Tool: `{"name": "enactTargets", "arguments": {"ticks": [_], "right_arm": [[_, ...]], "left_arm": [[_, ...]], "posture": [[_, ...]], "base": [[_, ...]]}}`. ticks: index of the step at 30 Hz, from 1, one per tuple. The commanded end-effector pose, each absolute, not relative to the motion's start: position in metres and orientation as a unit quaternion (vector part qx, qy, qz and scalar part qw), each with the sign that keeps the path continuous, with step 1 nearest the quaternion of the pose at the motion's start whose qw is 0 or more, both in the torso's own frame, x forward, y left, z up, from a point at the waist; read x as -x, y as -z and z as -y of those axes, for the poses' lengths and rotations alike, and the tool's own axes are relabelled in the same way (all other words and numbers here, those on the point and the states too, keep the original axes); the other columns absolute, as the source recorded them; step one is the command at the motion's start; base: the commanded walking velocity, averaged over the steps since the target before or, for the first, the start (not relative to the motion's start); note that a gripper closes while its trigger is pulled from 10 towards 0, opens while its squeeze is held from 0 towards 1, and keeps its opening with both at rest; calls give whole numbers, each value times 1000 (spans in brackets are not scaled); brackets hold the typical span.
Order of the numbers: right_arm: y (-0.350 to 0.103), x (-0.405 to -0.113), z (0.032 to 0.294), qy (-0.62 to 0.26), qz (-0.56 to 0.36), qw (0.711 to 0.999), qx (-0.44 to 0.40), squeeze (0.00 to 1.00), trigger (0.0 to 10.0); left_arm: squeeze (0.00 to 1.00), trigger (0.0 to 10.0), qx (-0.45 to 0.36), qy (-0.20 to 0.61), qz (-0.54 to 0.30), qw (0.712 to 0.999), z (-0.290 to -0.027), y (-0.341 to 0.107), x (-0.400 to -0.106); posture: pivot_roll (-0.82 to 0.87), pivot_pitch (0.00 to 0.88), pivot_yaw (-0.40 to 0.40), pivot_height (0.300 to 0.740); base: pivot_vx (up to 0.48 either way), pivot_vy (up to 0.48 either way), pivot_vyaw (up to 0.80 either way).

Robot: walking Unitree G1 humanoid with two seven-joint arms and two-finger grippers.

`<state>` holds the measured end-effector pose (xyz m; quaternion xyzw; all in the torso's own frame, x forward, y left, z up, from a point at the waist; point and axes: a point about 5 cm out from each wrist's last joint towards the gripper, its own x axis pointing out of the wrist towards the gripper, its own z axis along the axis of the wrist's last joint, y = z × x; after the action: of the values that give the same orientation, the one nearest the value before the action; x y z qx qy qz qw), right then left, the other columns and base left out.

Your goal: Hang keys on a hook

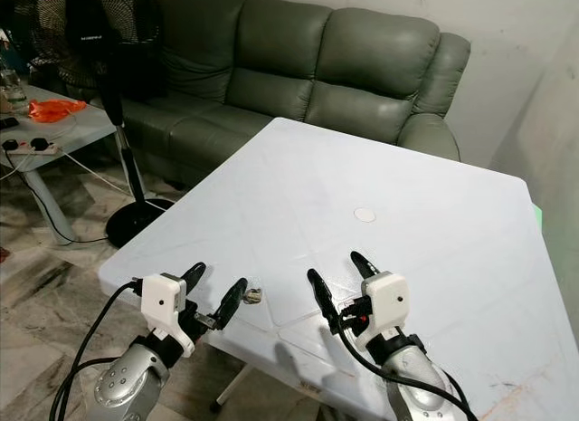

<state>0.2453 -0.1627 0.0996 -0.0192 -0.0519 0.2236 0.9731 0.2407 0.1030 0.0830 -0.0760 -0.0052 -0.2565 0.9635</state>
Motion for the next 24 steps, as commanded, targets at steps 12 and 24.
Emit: {"name": "enactTargets", "arguments": {"ticks": [12,24], "right_arm": [[-98,-255,159,-251,38,966,48,0,10000],[-97,-254,158,-251,40,966,50,0,10000]], "left_arm": [[0,10000,64,262,11,963,-102,-85,-238],[0,10000,70,259,8,963,-102,-84,-240]], "posture": [[13,24,-90,740],[12,18,-89,740]], "base": [[0,0,0],[0,0,0]]}}
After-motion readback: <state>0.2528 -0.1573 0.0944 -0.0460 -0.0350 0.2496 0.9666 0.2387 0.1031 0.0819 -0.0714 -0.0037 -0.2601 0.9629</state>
